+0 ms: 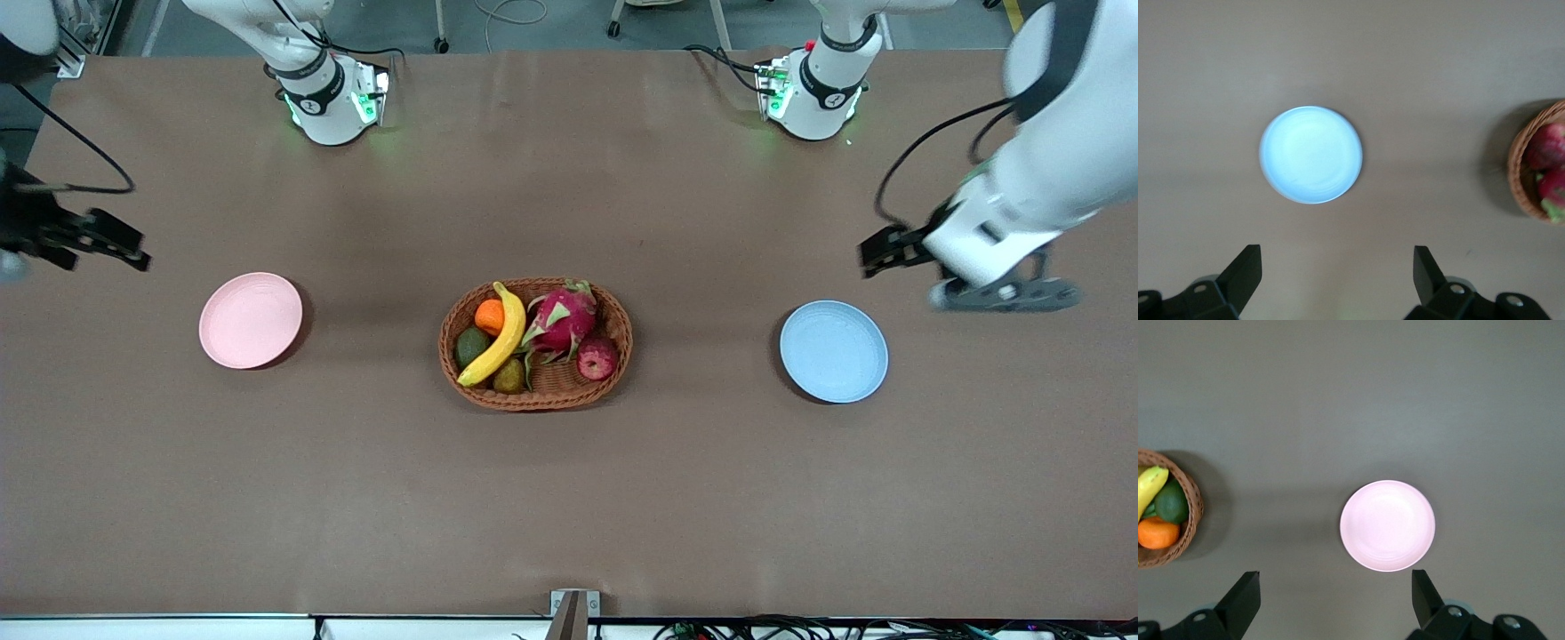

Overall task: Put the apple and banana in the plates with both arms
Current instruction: 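Move the right gripper toward the basket while the left gripper follows, then grasp the banana with the right gripper while the left gripper grasps the apple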

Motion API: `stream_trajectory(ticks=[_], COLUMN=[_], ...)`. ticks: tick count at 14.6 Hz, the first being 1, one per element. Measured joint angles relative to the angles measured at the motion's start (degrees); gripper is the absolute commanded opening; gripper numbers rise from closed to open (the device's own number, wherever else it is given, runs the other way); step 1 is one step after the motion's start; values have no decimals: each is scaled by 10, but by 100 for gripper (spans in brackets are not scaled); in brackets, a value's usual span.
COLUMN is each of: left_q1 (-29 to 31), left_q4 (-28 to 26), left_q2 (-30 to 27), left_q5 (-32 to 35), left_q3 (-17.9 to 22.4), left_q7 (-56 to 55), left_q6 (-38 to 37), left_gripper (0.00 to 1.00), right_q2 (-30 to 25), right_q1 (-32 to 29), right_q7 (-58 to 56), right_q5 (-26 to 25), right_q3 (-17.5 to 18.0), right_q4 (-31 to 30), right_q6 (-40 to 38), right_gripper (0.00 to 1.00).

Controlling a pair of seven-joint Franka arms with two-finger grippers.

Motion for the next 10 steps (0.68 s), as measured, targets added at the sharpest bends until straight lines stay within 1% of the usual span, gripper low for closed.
stream_trajectory(ticks=[2, 7, 10], left_q1=[-41, -117, -163], left_q4=[2, 6, 8], left_q2=[45, 144, 192], left_q5=[0, 0, 0], left_q3=[-3, -4, -5], left_q7=[-73, -247, -366], left_q6=[42, 141, 203], left_gripper=[100, 100, 100], right_q2=[41, 155, 215], right_q1=[41, 185, 248], right_q7=[36, 258, 383], right_q5=[10, 28, 43], right_q3=[2, 7, 7], right_q4=[-1, 5, 21], right_q6=[21, 116, 175], right_gripper=[100, 100, 100])
